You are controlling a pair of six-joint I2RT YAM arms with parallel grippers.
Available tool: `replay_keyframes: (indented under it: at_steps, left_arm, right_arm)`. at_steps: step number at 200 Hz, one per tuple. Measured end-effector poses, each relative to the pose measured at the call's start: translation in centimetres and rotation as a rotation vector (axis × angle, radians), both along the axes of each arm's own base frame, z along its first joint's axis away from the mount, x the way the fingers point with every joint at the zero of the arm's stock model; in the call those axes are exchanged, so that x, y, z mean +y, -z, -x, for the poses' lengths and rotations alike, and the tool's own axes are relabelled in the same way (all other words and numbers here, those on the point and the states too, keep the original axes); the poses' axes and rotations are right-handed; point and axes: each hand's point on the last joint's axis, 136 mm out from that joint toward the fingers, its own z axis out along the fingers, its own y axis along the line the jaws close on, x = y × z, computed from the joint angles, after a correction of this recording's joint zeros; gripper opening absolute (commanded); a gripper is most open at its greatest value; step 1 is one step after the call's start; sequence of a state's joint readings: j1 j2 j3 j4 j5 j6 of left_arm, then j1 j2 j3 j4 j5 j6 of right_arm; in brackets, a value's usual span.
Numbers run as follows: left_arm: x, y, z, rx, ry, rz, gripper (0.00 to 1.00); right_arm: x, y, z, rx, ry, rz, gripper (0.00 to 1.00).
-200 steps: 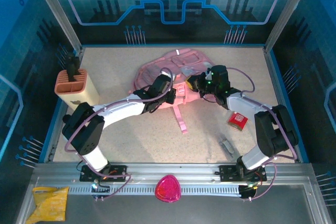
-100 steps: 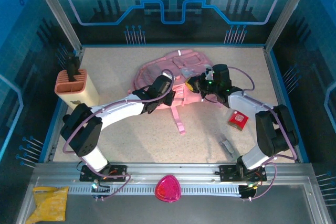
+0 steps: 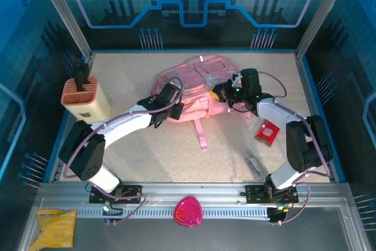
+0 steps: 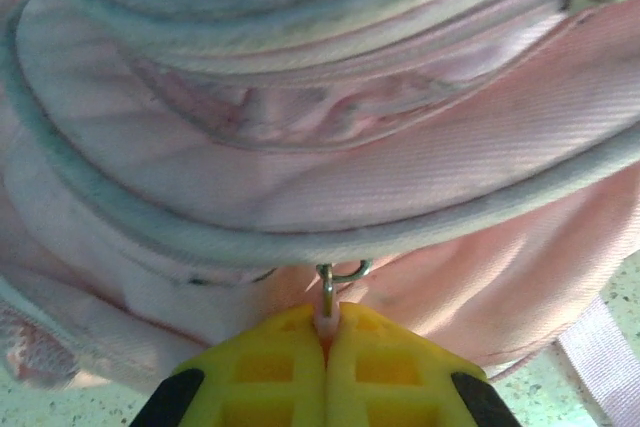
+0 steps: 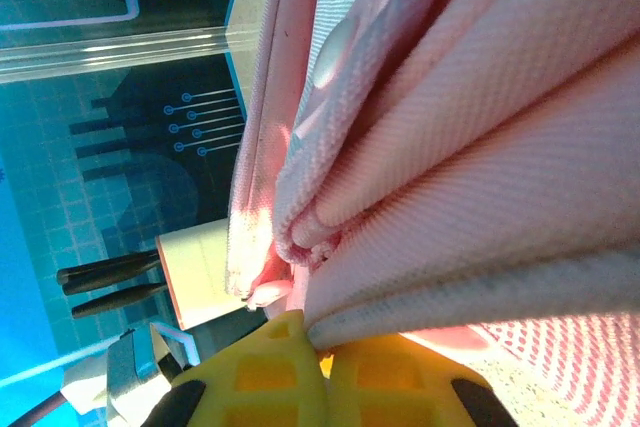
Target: Pack the student bag
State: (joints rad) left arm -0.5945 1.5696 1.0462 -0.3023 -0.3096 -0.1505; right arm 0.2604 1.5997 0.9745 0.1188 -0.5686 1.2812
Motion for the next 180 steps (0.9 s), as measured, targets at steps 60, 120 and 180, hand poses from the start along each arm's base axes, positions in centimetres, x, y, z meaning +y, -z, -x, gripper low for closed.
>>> replay_keyframes:
  at_steps: [60,120,180]
  left_arm:
    - [-1.7,-0.3,0.2,0.028,0.048,0.104,0.00]
    - [-7.3,0.0,0.3,0.085,0.098,0.131,0.00]
    - [-7.1,0.4,0.6,0.102,0.083,0.126,0.00]
  right_arm:
    - [-2.3,-0.1,-3.7,0.001,-0.030,0.038,0.01]
    - [-3.8,0.2,-5.2,-0.049,-0.005,0.117,0.51]
    - [3.9,2.1,2.6,0.018,-0.102,0.101,0.41]
